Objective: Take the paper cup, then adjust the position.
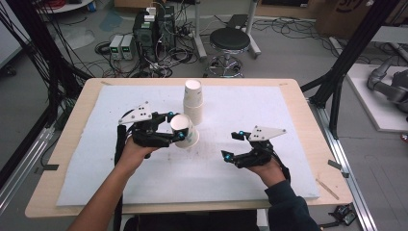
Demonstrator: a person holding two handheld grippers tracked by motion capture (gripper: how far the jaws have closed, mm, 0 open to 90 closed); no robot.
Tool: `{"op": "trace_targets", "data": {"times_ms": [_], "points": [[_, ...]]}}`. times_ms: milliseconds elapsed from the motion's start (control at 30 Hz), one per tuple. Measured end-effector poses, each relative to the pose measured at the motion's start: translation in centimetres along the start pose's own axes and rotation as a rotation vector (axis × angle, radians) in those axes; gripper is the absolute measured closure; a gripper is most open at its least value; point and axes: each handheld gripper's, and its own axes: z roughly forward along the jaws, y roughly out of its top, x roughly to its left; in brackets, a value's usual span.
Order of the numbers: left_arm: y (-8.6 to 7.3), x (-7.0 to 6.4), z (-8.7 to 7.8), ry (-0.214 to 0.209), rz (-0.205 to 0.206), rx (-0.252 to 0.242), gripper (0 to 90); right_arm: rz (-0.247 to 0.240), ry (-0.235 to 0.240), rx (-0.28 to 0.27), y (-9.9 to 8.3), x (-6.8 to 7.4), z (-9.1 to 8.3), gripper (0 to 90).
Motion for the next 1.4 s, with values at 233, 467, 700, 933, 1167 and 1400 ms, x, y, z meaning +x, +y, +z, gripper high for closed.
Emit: {"op": "trace_targets", "data": {"times_ms": [233, 467, 700, 933, 1167, 1400], "points": [[-0.5, -0.6, 0.2, -0.014, 0.0, 0.011, 35.4, -0.005, 0.017, -0.002, -0.1, 0.4, 0.3, 19.7], [-0.8, -0.6, 0.5, -0.03, -0.004, 0.014, 35.3, 0.005, 0.037, -0.004, -0.1, 0.5, 0.4, 19.7], [-1.4, -0.9, 0.7, -0.059, -0.013, 0.034, 35.4, 0.0, 0.065, -0.013, -0.2, 0.9, 0.7, 19.7], [-1.6, -2.0, 1.2, -0.115, -0.002, 0.059, 35.3, -0.01, 0.115, -0.029, -0.1, 1.6, 0.9, 19.7], [-2.0, -2.9, 2.1, -0.179, 0.012, 0.088, 35.4, -0.048, 0.188, -0.046, 0.2, 2.5, 1.5, 19.7], [-2.1, -3.2, 3.0, -0.203, 0.006, 0.093, 35.4, -0.057, 0.217, -0.046, 0.2, 2.8, 1.9, 19.8]]}}
